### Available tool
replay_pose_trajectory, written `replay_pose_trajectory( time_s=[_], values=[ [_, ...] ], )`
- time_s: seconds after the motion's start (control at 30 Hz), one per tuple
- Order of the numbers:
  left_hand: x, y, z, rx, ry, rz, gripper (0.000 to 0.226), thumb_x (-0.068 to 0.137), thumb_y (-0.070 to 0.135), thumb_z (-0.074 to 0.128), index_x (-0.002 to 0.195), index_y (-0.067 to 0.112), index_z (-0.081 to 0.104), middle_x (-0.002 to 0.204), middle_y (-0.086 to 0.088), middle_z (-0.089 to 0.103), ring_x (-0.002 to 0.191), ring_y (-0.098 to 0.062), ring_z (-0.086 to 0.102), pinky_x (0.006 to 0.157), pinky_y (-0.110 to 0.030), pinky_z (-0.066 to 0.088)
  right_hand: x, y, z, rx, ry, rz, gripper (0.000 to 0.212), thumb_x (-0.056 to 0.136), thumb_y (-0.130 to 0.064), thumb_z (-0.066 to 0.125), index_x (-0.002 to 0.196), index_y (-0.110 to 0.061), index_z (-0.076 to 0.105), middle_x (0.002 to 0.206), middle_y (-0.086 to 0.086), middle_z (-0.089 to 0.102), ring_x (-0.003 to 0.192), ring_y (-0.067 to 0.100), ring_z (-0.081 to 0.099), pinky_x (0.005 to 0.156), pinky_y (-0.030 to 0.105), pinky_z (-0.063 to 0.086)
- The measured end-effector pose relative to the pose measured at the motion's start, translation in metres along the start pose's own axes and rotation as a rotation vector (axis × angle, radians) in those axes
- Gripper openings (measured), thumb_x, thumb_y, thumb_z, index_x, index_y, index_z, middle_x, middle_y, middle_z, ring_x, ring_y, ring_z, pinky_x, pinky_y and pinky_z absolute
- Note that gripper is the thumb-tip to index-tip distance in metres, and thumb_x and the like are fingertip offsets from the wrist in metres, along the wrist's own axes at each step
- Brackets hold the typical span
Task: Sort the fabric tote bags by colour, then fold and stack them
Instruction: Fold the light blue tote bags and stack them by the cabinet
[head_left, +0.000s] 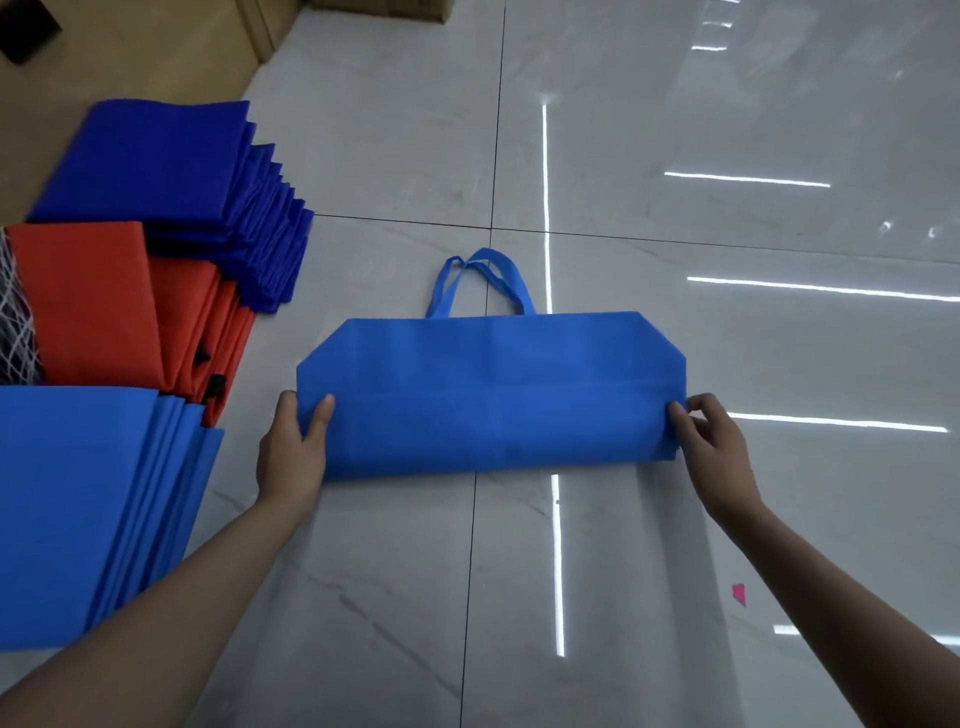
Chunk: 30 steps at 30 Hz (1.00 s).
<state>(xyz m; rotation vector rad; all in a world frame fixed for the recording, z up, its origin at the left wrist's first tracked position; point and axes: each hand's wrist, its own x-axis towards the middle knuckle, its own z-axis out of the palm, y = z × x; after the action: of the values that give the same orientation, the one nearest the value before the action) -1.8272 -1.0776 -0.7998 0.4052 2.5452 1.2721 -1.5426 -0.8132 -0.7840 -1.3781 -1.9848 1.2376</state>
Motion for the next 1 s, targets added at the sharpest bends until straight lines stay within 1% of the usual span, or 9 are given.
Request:
replay_pose_trajectory(
  time_s=[0.17, 0.3, 0.4, 0.5, 0.57, 0.63, 0.8, 0.9, 1.0],
  values=[
    [0.004, -0.006, 0.007, 0.169, 0.015, -0.052, 0.035, 0.095, 0.041, 0.047, 0.09, 0.007, 0.039, 0.072, -0.006, 0.048, 0.068, -0.028, 0.049, 0.054, -0.035, 0.033, 0.02, -0.002, 0.036, -0.386, 0.132, 0.181, 0.023, 0.097, -0.033, 0.041, 0.099, -0.012, 0.049, 0.08, 0.004, 0.056, 0.074, 0.026, 0.05, 0.065, 0.033, 0.037],
    [0.006, -0.004, 0.019, 0.506, 0.052, -0.148, 0.041, 0.095, 0.044, 0.043, 0.109, 0.006, 0.041, 0.088, -0.018, 0.058, 0.079, -0.037, 0.056, 0.061, -0.038, 0.037, 0.017, -0.001, 0.06, -0.579, 0.269, 0.283, 0.017, 0.098, -0.024, 0.035, 0.092, -0.009, 0.041, 0.078, 0.009, 0.051, 0.069, 0.029, 0.047, 0.066, 0.035, 0.034],
    [0.005, -0.002, 0.026, 0.65, 0.075, -0.088, 0.043, 0.095, 0.047, 0.04, 0.115, 0.009, 0.041, 0.094, -0.022, 0.062, 0.083, -0.042, 0.059, 0.062, -0.039, 0.036, 0.011, 0.001, 0.073, -0.652, 0.399, 0.308, 0.018, 0.095, -0.014, 0.036, 0.104, -0.002, 0.046, 0.104, 0.019, 0.056, 0.09, 0.037, 0.053, 0.076, 0.041, 0.032],
    [0.004, -0.003, 0.03, 0.685, 0.1, -0.066, 0.046, 0.095, 0.049, 0.038, 0.119, 0.011, 0.042, 0.094, -0.023, 0.062, 0.082, -0.043, 0.059, 0.061, -0.04, 0.035, 0.003, 0.002, 0.09, -0.663, 0.478, 0.004, 0.037, 0.086, -0.007, 0.046, 0.122, -0.001, 0.048, 0.13, 0.025, 0.047, 0.114, 0.039, 0.042, 0.097, 0.047, 0.026],
    [0.005, -0.003, 0.032, 0.711, 0.094, -0.056, 0.047, 0.095, 0.049, 0.037, 0.12, 0.01, 0.041, 0.093, -0.022, 0.062, 0.08, -0.042, 0.059, 0.059, -0.038, 0.034, -0.007, -0.011, 0.113, -0.671, 0.361, -0.434, 0.041, 0.085, -0.017, 0.047, 0.125, -0.006, 0.048, 0.134, 0.023, 0.046, 0.12, 0.035, 0.037, 0.105, 0.047, 0.02],
    [0.006, -0.002, 0.034, 0.736, 0.122, -0.046, 0.044, 0.095, 0.047, 0.041, 0.118, 0.008, 0.041, 0.094, -0.02, 0.06, 0.079, -0.04, 0.059, 0.057, -0.038, 0.035, -0.014, -0.036, 0.148, -0.673, 0.141, -0.657, 0.044, 0.09, -0.027, 0.041, 0.131, -0.013, 0.049, 0.141, 0.018, 0.042, 0.128, 0.033, 0.034, 0.109, 0.047, 0.017],
    [0.003, -0.011, 0.04, 0.824, 0.261, 0.173, 0.037, 0.086, 0.019, 0.063, 0.117, 0.003, 0.051, 0.117, -0.022, 0.054, 0.098, -0.039, 0.054, 0.073, -0.047, 0.042, -0.017, -0.066, 0.211, -0.794, -0.38, -0.521, 0.069, 0.088, -0.051, -0.003, 0.15, -0.03, 0.018, 0.16, 0.0, 0.003, 0.147, 0.026, -0.001, 0.115, 0.044, -0.008],
    [0.005, -0.017, 0.055, 0.803, 0.082, 0.488, 0.036, 0.093, 0.022, 0.043, 0.126, 0.009, 0.053, 0.135, -0.014, 0.051, 0.122, -0.034, 0.051, 0.093, -0.053, 0.042, -0.014, -0.054, 0.216, -0.809, -0.38, -0.501, 0.068, 0.088, -0.051, -0.004, 0.151, -0.032, 0.013, 0.16, -0.003, 0.001, 0.147, 0.023, -0.005, 0.115, 0.042, -0.01],
    [0.001, -0.021, 0.066, 0.826, -0.112, 0.462, 0.052, 0.094, 0.041, 0.027, 0.137, 0.019, 0.046, 0.145, -0.002, 0.042, 0.135, -0.026, 0.037, 0.106, -0.054, 0.028, -0.012, -0.052, 0.212, -0.795, -0.389, -0.525, 0.058, 0.094, -0.05, 0.01, 0.15, -0.033, 0.018, 0.159, -0.004, 0.009, 0.147, 0.022, 0.001, 0.115, 0.04, -0.006]
  ],
)
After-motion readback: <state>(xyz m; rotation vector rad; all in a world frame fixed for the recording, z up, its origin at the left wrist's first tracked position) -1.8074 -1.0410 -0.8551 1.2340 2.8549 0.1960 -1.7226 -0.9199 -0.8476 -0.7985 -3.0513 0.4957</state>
